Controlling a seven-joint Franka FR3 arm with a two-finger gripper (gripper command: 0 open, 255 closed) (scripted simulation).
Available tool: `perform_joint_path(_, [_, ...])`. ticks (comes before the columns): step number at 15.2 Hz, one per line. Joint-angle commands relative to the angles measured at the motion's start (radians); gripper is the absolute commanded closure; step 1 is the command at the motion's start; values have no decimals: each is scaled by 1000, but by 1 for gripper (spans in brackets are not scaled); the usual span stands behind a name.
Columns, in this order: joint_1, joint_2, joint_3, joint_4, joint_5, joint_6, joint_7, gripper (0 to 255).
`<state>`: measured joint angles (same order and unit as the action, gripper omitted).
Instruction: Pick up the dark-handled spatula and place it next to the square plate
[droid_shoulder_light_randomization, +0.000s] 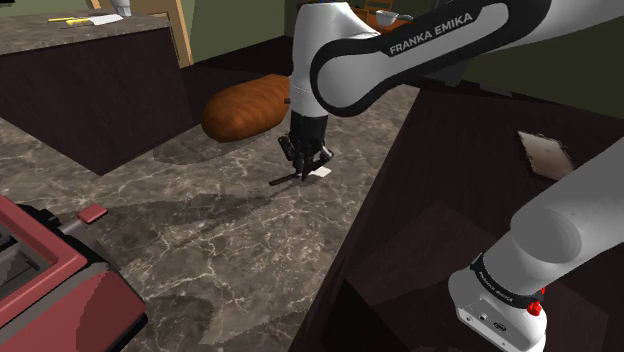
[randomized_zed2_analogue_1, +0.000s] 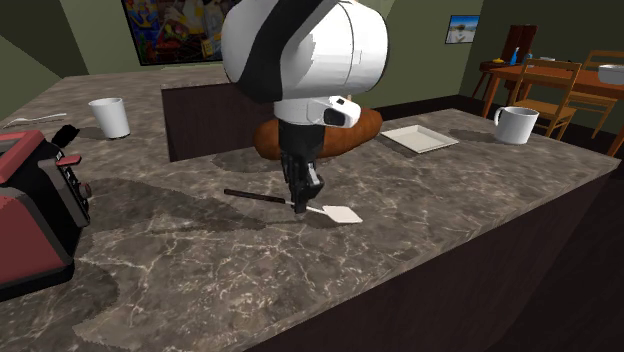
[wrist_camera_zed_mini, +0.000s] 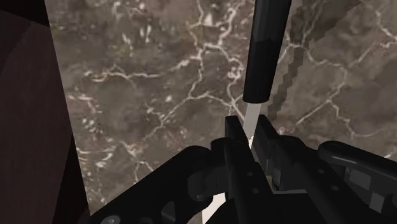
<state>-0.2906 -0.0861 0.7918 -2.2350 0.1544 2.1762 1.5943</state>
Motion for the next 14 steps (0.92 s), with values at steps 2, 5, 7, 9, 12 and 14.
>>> perform_joint_path(2, [0,-23,-7,25,15,-44,-11,255])
perform_joint_path(5, [0,-46,-14,50,28,-86,-19,255])
perform_joint_path(7, [-11,-33,-25,59,17,-88,-35,255])
perform_joint_path(9, [-35,-4,-46,82,-8,-92,-66,255])
perform_joint_path(12, [-68,45,-75,124,-48,-100,-106,255])
perform_joint_path(14, [-88,82,-94,158,-77,-108,-131,255])
